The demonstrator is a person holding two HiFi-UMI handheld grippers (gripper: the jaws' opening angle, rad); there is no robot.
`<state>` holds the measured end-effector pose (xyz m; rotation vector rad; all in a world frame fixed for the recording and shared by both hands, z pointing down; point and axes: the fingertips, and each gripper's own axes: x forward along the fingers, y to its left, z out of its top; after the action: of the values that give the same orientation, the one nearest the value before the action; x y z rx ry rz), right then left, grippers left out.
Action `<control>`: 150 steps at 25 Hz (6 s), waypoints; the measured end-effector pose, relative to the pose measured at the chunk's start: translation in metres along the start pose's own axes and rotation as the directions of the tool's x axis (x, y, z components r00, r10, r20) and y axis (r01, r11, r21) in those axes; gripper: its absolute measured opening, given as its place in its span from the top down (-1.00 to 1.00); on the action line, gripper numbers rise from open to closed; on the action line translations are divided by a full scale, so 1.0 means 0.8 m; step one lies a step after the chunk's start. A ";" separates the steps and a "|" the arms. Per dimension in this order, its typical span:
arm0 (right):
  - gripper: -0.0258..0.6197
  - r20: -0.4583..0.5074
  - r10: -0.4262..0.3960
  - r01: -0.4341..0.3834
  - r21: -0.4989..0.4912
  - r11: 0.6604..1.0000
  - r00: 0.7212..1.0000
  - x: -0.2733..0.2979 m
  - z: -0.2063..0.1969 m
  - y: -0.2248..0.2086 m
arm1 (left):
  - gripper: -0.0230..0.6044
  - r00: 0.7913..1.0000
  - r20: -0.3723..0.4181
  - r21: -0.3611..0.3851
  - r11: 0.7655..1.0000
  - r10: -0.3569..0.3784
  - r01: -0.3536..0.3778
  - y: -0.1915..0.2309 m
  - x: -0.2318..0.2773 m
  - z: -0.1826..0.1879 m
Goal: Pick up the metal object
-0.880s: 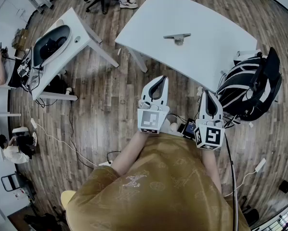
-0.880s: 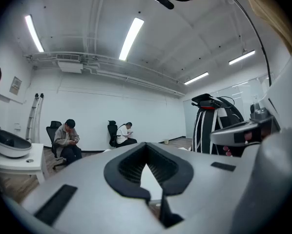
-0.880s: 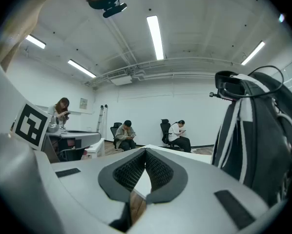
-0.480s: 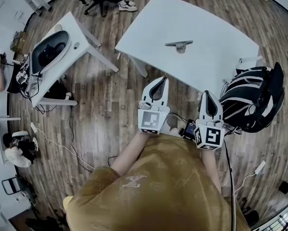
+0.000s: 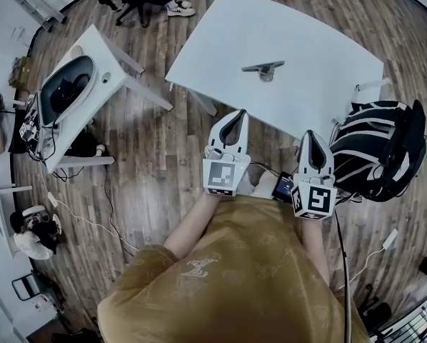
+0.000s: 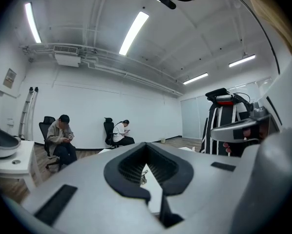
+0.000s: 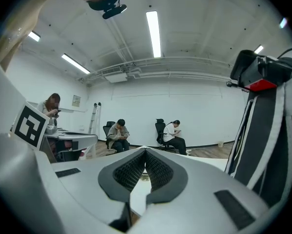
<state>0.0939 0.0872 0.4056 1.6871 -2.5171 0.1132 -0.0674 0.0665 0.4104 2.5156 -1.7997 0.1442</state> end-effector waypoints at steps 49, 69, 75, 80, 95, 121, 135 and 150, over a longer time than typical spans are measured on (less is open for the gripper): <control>0.90 -0.081 -0.027 0.032 0.055 0.998 0.996 0.228 -0.016 -0.079 | 0.91 0.989 -0.131 0.054 0.996 -0.061 0.069 0.070 0.230 -0.050; 0.90 -0.228 0.026 -0.007 0.085 0.996 0.973 0.294 -0.096 -0.077 | 0.77 0.905 -0.380 0.310 0.896 -0.189 0.318 0.041 0.287 -0.181; 0.90 -0.265 0.043 -0.023 0.080 0.997 0.963 0.304 -0.116 -0.073 | 0.61 0.860 -0.454 0.457 0.768 -0.233 0.449 0.021 0.294 -0.214; 0.90 -0.321 0.057 -0.042 0.053 0.998 0.945 0.310 -0.144 -0.070 | 0.53 0.833 -0.486 0.492 0.705 -0.265 0.511 0.010 0.299 -0.235; 0.90 -0.382 0.056 -0.025 0.085 0.996 0.922 0.306 -0.174 -0.075 | 0.52 0.834 -0.495 0.578 0.625 -0.243 0.525 0.006 0.319 -0.261; 0.90 -0.355 0.014 0.013 0.075 0.997 0.935 0.298 -0.160 -0.085 | 0.88 0.866 -0.450 0.630 0.610 -0.218 0.480 0.008 0.327 -0.242; 0.90 -0.273 -0.026 0.051 0.085 0.995 0.962 0.270 -0.116 -0.091 | 0.88 0.943 -0.284 0.576 0.755 -0.173 0.312 0.027 0.291 -0.145; 0.90 -0.103 -0.078 0.085 0.057 0.995 0.992 0.257 -0.034 -0.107 | 0.88 0.989 -0.096 0.442 0.886 -0.109 0.141 0.037 0.256 -0.035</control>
<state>0.0971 -0.1305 0.4596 1.7574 -2.3924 0.2640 -0.0310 -0.1336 0.4590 2.8704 -1.7311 0.7100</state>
